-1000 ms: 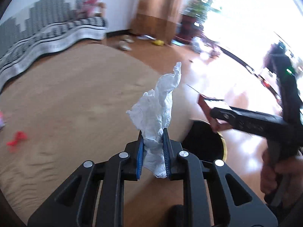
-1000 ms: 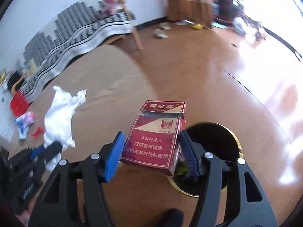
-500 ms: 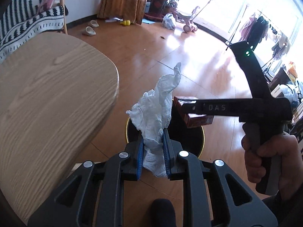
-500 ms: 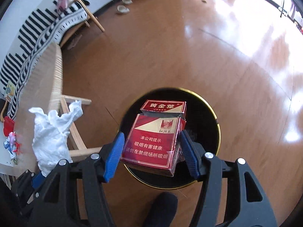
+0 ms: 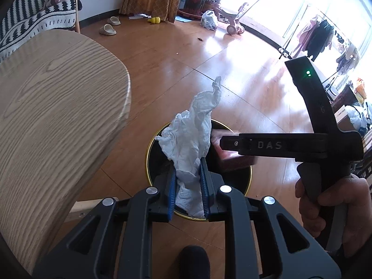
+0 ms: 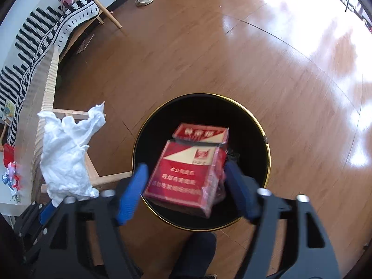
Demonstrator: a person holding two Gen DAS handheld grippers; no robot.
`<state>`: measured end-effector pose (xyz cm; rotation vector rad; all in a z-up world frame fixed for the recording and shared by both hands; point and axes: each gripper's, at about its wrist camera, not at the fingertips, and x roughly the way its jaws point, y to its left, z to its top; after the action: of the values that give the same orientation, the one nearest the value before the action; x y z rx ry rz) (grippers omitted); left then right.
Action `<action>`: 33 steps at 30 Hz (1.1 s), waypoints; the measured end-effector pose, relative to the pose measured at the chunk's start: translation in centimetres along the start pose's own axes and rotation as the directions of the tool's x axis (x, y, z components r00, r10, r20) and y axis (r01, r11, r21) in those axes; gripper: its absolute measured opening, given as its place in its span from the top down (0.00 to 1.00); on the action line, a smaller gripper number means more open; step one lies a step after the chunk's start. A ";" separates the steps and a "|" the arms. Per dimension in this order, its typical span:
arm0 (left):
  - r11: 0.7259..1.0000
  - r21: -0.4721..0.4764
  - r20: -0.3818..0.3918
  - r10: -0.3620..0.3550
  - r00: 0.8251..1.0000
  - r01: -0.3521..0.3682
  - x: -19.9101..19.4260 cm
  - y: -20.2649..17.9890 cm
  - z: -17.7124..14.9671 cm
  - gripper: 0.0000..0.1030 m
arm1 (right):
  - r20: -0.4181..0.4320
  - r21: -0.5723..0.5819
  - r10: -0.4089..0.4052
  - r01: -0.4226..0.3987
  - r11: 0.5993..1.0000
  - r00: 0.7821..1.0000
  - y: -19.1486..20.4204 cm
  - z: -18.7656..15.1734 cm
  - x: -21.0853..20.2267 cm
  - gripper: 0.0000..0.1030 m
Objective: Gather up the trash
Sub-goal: 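Carry the tissue and red box over the black bin and release both, then move both open tools back over the table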
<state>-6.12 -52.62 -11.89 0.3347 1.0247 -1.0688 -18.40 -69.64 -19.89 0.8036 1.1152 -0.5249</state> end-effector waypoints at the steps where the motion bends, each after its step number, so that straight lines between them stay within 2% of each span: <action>1: 1.000 -0.001 -0.004 -0.002 1.000 0.002 0.3 0.0 0.1 0.83 | 0.004 0.003 -0.001 0.001 1.000 1.000 -0.2 0.1 -0.1 0.22; 6: 1.000 0.005 -0.023 -0.008 1.000 0.008 1.2 0.4 -0.1 0.83 | 0.037 0.056 -0.013 0.011 0.998 0.999 -1.3 0.2 -1.4 0.20; 13: 0.999 0.024 -0.055 -0.039 0.998 0.040 3.5 -0.5 0.2 0.81 | 0.143 0.122 -0.010 -0.008 0.992 0.990 -2.7 0.3 -5.2 0.15; 14: 0.998 0.026 -0.057 -0.052 0.997 0.054 3.8 -0.7 0.4 0.78 | 0.162 0.124 -0.008 -0.012 0.992 0.987 -2.6 0.2 -5.9 0.15; 16: 0.997 0.031 -0.065 -0.065 0.996 0.067 4.0 -0.8 0.6 0.51 | 0.191 0.125 -0.001 -0.023 0.992 0.982 -2.2 0.2 -6.8 0.15; 18: 0.998 0.032 -0.045 -0.057 0.997 0.059 3.4 -0.8 0.6 0.36 | 0.217 0.114 0.020 -0.046 0.992 0.976 -1.5 0.2 -7.8 0.13; 23: 0.998 0.051 -0.019 -0.045 0.999 0.046 1.2 -0.3 0.5 0.25 | 0.246 0.067 0.041 -0.059 0.996 0.968 1.1 0.1 -9.0 0.13; 27: 0.999 0.036 0.025 -0.026 0.999 0.025 -2.4 1.3 0.3 0.15 | 0.258 0.005 0.057 -0.061 0.998 0.964 4.6 0.2 -9.7 0.12; 30: 1.000 0.007 0.076 -0.002 0.997 0.001 -6.0 3.6 -0.1 0.12 | 0.262 -0.054 0.084 -0.072 0.996 0.961 8.2 -0.1 -10.2 0.12; 33: 0.997 -0.068 0.125 0.056 0.991 -0.048 -10.5 7.5 -0.9 0.12 | 0.255 -0.120 0.117 -0.089 0.989 0.960 12.8 -0.5 -10.2 0.11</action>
<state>-1.29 -42.42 -5.49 0.2361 0.9299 -0.9947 -13.10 -61.54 -6.66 0.6725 0.8452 -0.4641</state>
